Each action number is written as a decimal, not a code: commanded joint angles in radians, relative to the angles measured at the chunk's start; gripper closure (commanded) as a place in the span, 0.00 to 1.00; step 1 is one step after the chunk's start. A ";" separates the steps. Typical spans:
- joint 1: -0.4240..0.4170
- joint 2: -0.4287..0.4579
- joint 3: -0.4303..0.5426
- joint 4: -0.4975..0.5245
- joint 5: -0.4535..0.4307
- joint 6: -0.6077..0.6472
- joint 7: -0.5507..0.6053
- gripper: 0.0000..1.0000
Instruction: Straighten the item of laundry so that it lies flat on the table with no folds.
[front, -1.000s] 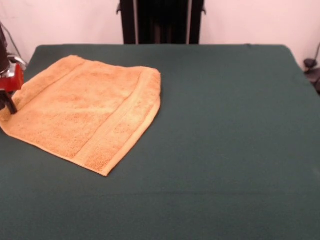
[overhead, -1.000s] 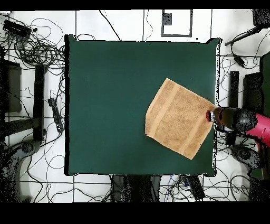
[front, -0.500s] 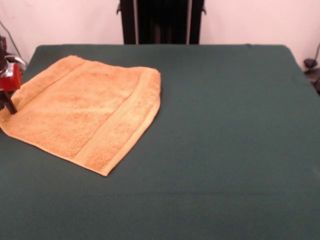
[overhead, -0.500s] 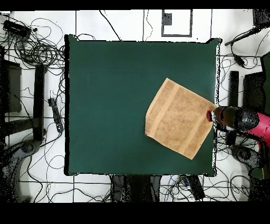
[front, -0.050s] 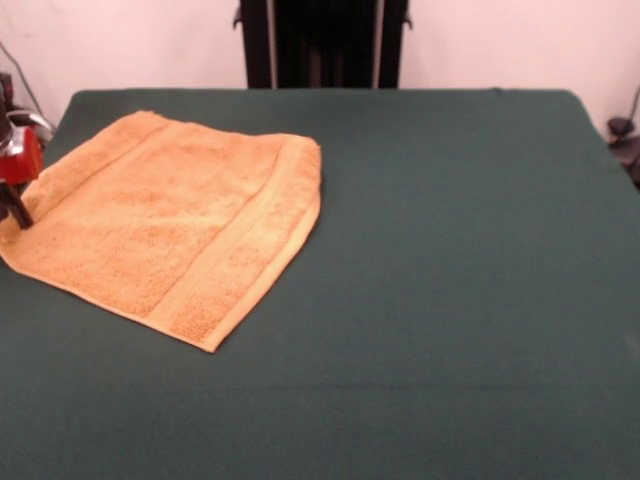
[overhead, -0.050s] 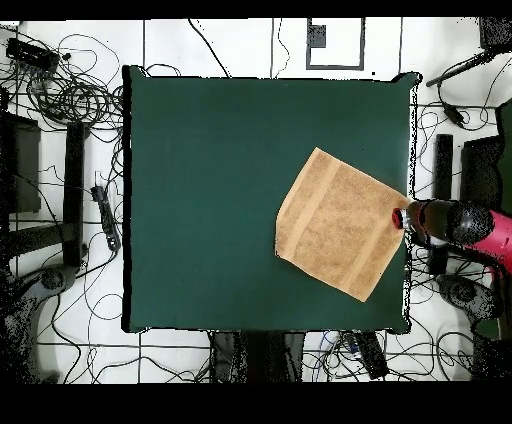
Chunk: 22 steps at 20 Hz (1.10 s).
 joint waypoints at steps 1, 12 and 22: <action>0.011 0.119 0.073 -0.057 -0.069 -0.045 -0.361 1.00; 0.077 0.263 0.141 -0.046 -0.089 -0.113 -0.423 1.00; 0.205 0.229 0.046 -0.022 -0.129 -0.227 -0.046 1.00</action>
